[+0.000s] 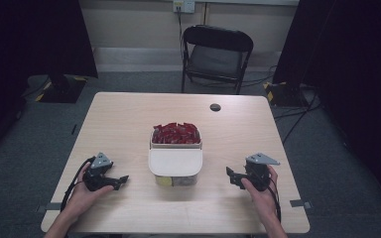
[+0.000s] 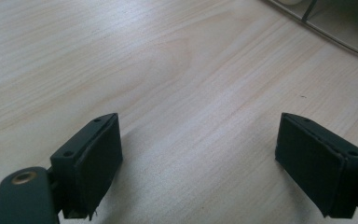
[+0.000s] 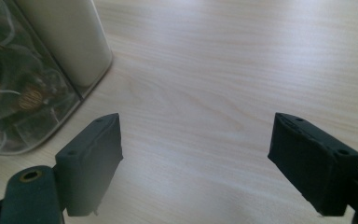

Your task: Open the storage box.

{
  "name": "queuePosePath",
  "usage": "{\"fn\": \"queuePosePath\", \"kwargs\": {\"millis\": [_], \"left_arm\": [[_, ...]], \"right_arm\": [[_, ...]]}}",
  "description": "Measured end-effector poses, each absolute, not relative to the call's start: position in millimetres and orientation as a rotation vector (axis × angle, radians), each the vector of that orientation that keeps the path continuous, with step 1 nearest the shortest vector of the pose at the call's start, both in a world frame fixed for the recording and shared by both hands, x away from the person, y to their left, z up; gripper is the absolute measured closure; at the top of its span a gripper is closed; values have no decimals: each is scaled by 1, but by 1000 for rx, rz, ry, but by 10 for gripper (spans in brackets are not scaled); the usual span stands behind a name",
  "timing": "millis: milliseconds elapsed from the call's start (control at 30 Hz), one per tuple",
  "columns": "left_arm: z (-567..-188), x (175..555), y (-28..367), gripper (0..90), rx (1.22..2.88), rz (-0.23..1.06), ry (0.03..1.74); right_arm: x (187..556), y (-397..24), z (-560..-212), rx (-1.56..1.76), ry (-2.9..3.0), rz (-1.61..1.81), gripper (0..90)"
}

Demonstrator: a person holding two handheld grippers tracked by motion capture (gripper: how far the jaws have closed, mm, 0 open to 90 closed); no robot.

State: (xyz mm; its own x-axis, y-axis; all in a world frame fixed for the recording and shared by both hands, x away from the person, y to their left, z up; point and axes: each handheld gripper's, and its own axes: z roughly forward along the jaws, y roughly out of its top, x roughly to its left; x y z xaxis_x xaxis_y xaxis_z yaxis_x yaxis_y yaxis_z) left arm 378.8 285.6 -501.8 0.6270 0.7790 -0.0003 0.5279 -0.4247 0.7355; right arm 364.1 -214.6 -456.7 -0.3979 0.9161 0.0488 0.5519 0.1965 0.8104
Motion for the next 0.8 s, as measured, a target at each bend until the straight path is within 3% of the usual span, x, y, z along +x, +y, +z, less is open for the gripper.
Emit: {"fn": "queuePosePath", "kwargs": {"millis": [800], "left_arm": [[-502,379,286,141,2128,446,1018]], "right_arm": [[338,-164,-435,1172,2171,1242,152]]}}
